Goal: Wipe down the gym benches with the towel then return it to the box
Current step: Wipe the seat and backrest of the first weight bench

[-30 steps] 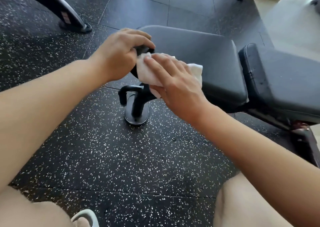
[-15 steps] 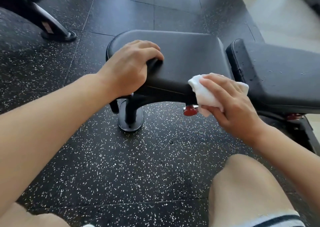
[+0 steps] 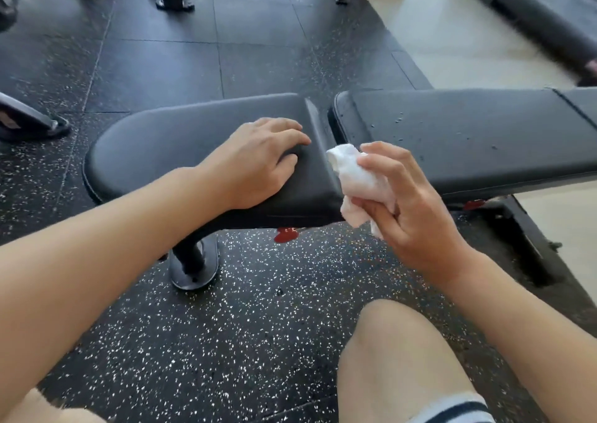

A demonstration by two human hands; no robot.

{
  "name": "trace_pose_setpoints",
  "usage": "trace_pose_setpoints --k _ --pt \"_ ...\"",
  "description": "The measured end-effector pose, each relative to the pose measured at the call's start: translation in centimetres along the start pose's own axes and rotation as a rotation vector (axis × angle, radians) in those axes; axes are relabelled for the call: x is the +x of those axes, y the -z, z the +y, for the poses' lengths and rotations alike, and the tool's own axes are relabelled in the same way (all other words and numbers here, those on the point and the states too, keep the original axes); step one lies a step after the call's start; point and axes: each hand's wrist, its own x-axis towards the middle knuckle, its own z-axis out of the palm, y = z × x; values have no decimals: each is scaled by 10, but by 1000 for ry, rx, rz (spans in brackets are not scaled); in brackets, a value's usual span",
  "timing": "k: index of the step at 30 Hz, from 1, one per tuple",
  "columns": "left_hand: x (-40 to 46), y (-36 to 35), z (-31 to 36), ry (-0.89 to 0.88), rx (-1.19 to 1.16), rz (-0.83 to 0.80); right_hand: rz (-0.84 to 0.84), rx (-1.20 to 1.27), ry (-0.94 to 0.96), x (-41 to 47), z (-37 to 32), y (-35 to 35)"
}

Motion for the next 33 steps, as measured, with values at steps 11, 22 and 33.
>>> trace_pose_setpoints --k 11,22,33 --pt "11 -9 2 32 25 77 -300 -243 -25 83 51 -5" --pt "10 -14 0 165 39 111 -251 -315 -167 186 84 -33" --pt "10 -13 10 293 103 105 -256 -70 83 41 74 19"
